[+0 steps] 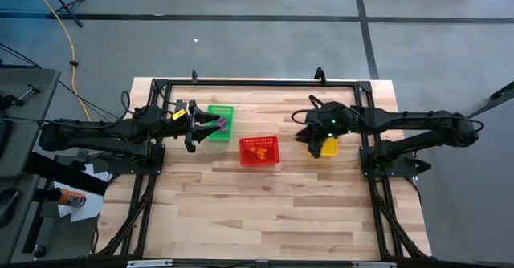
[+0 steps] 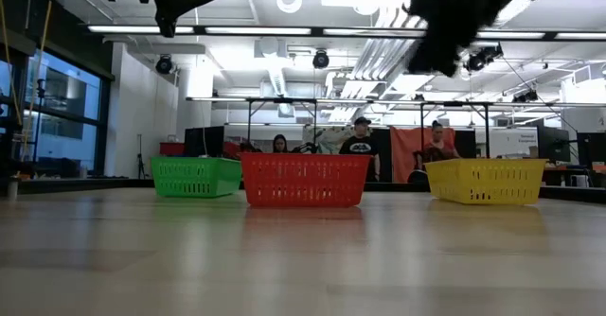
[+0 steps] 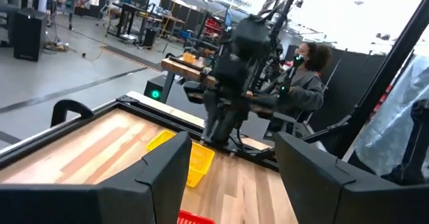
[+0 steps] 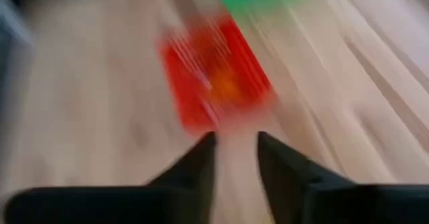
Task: Sort Halloween decoration
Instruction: Return to Home Position
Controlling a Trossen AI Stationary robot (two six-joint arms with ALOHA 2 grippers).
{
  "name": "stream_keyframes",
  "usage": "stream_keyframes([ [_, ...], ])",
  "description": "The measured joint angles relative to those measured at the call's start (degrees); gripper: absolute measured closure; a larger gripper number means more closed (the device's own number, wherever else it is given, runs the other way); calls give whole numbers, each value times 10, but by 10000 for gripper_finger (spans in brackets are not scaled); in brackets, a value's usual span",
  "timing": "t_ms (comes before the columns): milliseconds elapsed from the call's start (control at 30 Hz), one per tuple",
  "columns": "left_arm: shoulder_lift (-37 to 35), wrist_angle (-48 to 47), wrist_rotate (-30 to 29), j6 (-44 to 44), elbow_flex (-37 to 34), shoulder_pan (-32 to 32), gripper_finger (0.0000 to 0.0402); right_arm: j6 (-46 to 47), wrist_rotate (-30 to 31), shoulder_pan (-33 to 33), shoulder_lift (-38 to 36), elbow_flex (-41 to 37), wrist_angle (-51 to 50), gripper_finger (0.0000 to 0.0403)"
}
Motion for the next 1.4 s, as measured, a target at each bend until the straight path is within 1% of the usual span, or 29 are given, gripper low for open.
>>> stream_keyframes([
  [100, 0, 1, -3, -22, 0, 0, 195, 48, -24, 16, 16, -20, 181, 378],
  [133, 0, 3, -3, -26, 0, 0, 195, 66, -34, 16, 25, -24, 239, 390],
  [233, -1, 20, 0, -21, 0, -1, 199, 110, -43, 16, 54, -23, 372, 383],
  [300, -7, 39, 2, -5, 0, -4, 212, 112, -47, 16, 73, -12, 424, 386],
  [367, -18, 49, 5, 9, 0, -9, 237, 95, -55, 16, 82, 3, 447, 397],
  [467, -46, 43, 13, 26, 0, -22, 294, 65, -67, 15, 85, 29, 447, 397],
  [567, -75, 19, 29, 41, 0, -39, 371, 56, -68, 11, 84, 48, 447, 399],
  [600, -83, 12, 35, 45, 0, -44, 385, 56, -67, 9, 83, 54, 446, 400],
  [633, -91, 3, 37, 46, 0, -49, 391, 55, -67, 7, 82, 58, 446, 401],
  [700, -105, -12, 37, 50, 0, -59, 389, 58, -67, 4, 82, 65, 445, 401],
  [767, -114, -21, 36, 61, -2, -68, 395, 59, -67, 2, 82, 72, 439, 402],
  [833, -125, -11, 36, 68, -20, -75, 400, 59, -67, 2, 82, 78, 432, 402],
  [900, -137, 31, 35, 62, -54, -80, 400, 62, -68, 2, 82, 83, 417, 402],
  [1067, -171, 191, 33, 18, -169, -85, 401, 74, -79, 3, 79, 97, 383, 402],
  [1167, -199, 248, 28, 19, -217, -83, 401, 74, -81, 3, 77, 103, 360, 402],
  [1333, -246, 246, 21, 3, -260, -78, 401, 71, -81, 3, 74, 112, 329, 403],
  [1400, -259, 210, 21, -8, -260, -78, 401, 71, -81, 3, 69, 117, 304, 403],
])
